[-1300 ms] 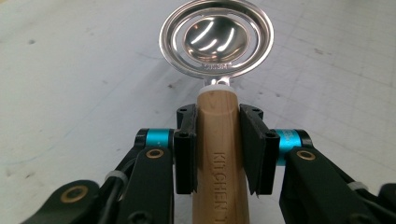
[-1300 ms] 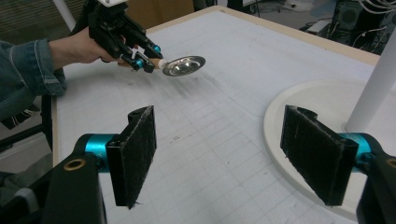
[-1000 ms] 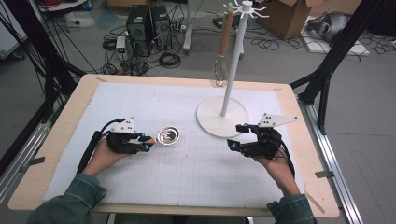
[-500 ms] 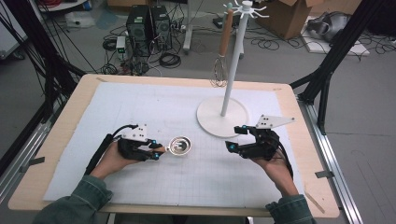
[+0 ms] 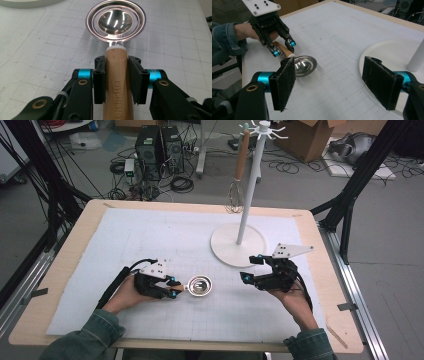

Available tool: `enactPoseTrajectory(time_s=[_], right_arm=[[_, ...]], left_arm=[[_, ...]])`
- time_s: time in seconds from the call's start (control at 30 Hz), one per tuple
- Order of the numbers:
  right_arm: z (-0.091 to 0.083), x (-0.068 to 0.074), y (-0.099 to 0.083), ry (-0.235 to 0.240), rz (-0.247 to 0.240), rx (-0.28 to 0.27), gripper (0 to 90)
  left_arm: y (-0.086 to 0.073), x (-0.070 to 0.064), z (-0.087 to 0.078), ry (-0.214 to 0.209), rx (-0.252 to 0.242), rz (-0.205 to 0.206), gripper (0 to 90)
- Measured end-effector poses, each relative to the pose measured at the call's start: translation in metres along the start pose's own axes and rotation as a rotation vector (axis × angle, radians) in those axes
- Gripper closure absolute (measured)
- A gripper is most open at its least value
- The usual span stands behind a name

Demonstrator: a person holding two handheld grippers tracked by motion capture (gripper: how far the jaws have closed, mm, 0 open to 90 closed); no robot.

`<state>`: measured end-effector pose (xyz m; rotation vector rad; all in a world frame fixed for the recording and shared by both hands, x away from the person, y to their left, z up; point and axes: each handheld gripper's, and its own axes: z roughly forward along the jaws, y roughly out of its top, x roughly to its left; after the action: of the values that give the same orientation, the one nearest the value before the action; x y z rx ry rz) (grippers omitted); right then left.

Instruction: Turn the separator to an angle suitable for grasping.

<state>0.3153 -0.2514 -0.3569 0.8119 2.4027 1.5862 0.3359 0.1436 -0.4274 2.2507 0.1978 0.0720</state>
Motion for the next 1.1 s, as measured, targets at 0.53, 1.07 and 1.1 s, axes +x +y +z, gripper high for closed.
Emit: enactPoseTrajectory(time_s=[0.53, 1.07, 1.1], right_arm=[[0.0, 0.0, 0.0, 0.003, -0.002, 0.001, 26.3], [0.003, 0.001, 0.0, 0.014, -0.003, 0.017, 26.3], [0.003, 0.001, 0.0, 0.014, -0.002, 0.017, 26.3]], left_arm=[[0.004, -0.006, 0.015, -0.054, 0.029, 0.025, 68.1], [0.005, -0.011, 0.023, -0.088, 0.04, 0.06, 68.1], [0.005, -0.012, 0.024, -0.089, 0.04, 0.061, 68.1]])
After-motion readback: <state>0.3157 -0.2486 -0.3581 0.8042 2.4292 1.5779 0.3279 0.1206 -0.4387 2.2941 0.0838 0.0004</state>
